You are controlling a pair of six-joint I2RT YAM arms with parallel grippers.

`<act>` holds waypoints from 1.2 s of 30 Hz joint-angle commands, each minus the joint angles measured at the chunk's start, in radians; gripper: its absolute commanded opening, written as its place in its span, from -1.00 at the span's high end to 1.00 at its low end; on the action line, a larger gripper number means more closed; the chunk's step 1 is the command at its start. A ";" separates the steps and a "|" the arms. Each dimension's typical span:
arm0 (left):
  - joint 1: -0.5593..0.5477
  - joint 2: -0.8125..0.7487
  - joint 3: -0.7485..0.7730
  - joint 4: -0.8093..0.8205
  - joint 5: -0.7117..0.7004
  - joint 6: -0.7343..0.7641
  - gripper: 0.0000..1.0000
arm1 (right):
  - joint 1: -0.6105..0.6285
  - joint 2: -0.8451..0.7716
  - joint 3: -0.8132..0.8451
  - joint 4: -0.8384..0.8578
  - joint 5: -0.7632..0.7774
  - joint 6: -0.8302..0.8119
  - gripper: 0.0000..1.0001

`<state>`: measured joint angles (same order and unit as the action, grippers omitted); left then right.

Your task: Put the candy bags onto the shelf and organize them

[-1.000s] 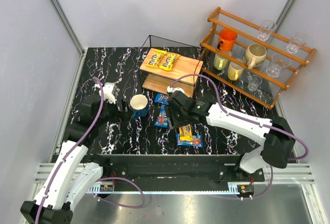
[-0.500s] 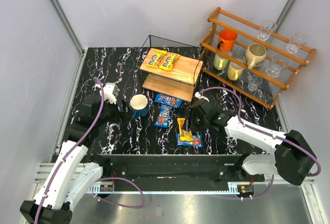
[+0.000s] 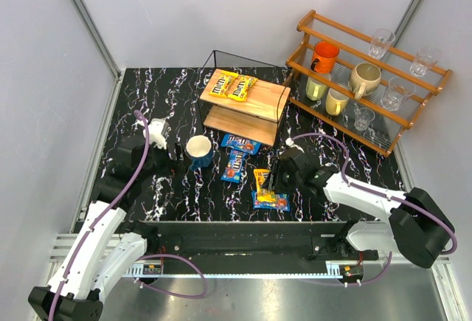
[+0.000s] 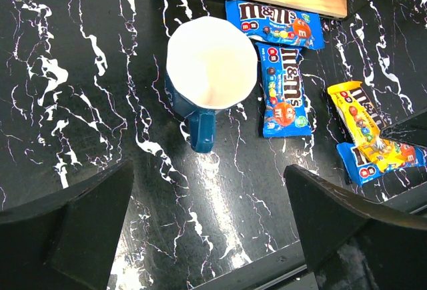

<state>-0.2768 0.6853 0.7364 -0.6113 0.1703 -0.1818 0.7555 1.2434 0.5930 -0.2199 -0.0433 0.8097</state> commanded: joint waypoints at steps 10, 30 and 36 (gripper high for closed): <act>-0.009 0.010 0.014 0.028 -0.026 -0.008 -0.98 | -0.035 0.030 -0.079 0.148 -0.026 0.063 0.02; -0.013 0.023 0.015 0.030 -0.023 -0.008 -0.98 | -0.036 0.071 0.059 0.012 0.003 -0.177 0.07; -0.015 0.023 0.015 0.028 -0.028 -0.008 -0.98 | -0.036 0.131 0.172 -0.070 0.013 -0.336 0.06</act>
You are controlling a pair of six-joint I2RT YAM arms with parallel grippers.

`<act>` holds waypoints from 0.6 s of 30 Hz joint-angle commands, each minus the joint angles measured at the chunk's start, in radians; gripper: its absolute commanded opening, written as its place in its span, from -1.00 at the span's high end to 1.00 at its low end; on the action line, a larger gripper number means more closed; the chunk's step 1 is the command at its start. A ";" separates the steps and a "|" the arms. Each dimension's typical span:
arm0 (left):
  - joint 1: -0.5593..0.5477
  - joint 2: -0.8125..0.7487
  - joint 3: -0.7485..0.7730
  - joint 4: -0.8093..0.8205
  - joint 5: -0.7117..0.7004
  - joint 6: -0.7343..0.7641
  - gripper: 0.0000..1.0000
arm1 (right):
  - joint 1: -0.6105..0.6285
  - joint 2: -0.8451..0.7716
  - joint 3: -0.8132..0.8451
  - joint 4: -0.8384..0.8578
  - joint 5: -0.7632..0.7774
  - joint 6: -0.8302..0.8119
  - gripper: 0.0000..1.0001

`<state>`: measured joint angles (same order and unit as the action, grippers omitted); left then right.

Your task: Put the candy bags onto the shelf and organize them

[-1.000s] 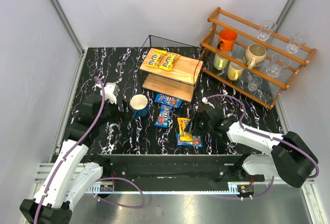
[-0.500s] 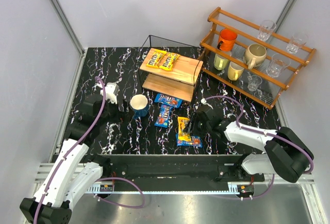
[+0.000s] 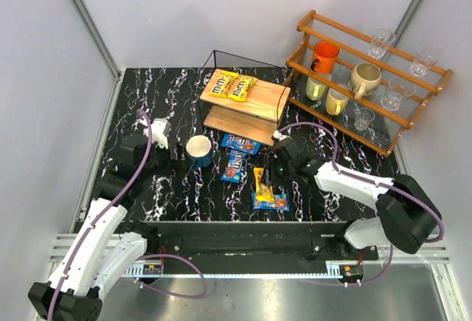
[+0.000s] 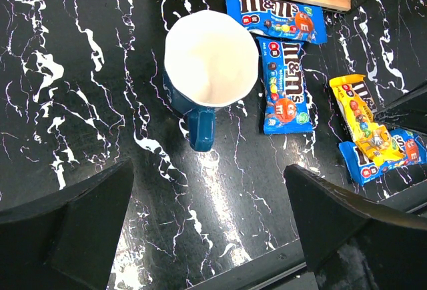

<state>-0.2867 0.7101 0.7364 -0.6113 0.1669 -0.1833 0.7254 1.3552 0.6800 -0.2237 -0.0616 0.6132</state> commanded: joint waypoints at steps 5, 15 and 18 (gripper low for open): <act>-0.006 0.000 0.015 0.028 -0.024 -0.007 -0.98 | -0.004 -0.001 0.144 -0.126 0.109 -0.162 0.02; -0.008 0.005 0.017 0.028 -0.024 -0.007 -0.98 | -0.006 -0.024 0.173 -0.247 0.261 0.107 0.27; -0.006 0.003 0.014 0.028 -0.024 -0.007 -0.98 | -0.004 0.005 0.188 -0.299 0.338 0.125 0.47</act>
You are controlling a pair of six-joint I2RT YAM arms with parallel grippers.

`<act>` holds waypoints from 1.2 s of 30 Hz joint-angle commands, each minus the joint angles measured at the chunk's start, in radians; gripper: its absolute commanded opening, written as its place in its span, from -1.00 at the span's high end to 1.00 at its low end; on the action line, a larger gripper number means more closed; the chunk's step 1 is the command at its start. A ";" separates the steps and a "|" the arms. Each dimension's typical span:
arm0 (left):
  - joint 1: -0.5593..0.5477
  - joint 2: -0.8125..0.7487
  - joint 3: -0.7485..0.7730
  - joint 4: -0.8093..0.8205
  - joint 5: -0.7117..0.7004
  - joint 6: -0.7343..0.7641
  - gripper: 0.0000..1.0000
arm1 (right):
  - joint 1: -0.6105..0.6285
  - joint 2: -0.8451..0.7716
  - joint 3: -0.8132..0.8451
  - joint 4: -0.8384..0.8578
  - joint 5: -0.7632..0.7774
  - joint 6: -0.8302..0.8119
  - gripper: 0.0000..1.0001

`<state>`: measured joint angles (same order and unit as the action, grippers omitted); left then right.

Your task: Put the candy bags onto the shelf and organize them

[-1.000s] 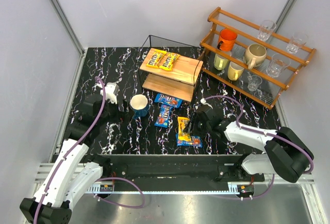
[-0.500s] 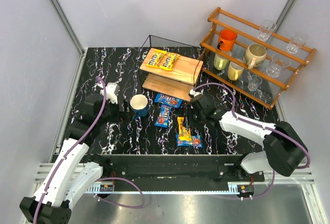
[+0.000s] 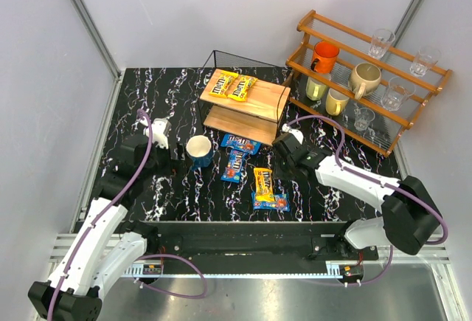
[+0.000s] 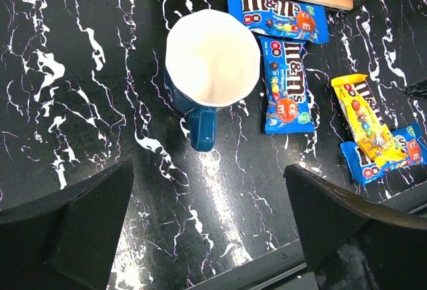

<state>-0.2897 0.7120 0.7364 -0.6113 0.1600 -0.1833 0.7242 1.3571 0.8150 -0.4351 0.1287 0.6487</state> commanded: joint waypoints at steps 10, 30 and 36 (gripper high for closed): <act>-0.008 -0.011 0.014 0.028 -0.025 -0.008 -0.98 | -0.005 0.174 0.072 -0.074 0.153 0.101 1.00; -0.012 -0.013 0.012 0.030 -0.030 -0.008 -0.98 | -0.005 0.342 0.107 0.064 0.085 0.003 1.00; -0.012 -0.014 0.012 0.028 -0.031 -0.008 -0.98 | -0.003 0.396 0.133 0.096 0.065 -0.052 1.00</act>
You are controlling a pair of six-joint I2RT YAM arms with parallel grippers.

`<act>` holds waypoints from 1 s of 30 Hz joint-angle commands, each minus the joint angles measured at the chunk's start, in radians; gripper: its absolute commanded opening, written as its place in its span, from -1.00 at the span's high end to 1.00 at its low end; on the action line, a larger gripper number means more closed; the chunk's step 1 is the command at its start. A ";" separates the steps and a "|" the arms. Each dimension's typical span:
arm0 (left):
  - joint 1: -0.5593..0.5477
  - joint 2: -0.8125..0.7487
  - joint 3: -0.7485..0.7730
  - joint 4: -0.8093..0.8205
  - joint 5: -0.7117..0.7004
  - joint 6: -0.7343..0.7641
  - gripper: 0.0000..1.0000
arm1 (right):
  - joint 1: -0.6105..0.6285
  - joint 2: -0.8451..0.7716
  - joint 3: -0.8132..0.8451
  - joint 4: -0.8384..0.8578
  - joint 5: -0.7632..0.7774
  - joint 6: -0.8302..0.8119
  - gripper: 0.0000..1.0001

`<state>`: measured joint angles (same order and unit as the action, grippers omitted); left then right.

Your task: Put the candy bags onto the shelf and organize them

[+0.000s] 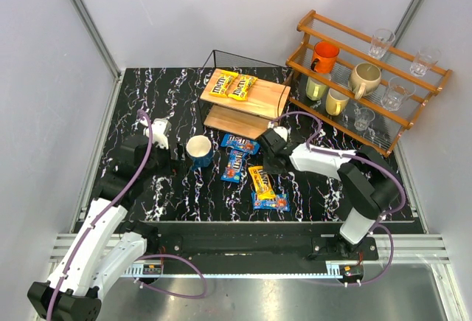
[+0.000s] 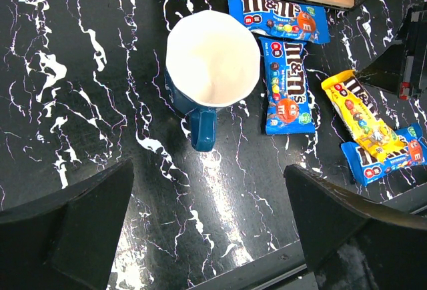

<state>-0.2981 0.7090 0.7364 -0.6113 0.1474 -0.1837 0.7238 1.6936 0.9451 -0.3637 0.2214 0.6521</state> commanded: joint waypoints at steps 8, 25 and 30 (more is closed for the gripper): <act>-0.006 -0.002 0.012 0.028 -0.019 -0.008 -0.98 | -0.003 0.098 0.024 0.078 -0.066 -0.137 1.00; -0.009 -0.002 0.012 0.028 -0.017 -0.007 -0.98 | -0.003 0.097 -0.032 0.170 -0.270 -0.189 1.00; -0.009 0.000 0.011 0.030 -0.017 -0.007 -0.98 | -0.004 0.072 -0.061 0.180 -0.309 -0.209 1.00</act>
<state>-0.3012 0.7090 0.7364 -0.6113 0.1448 -0.1837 0.7189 1.7554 0.9405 -0.1184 -0.0223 0.4866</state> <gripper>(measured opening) 0.987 0.006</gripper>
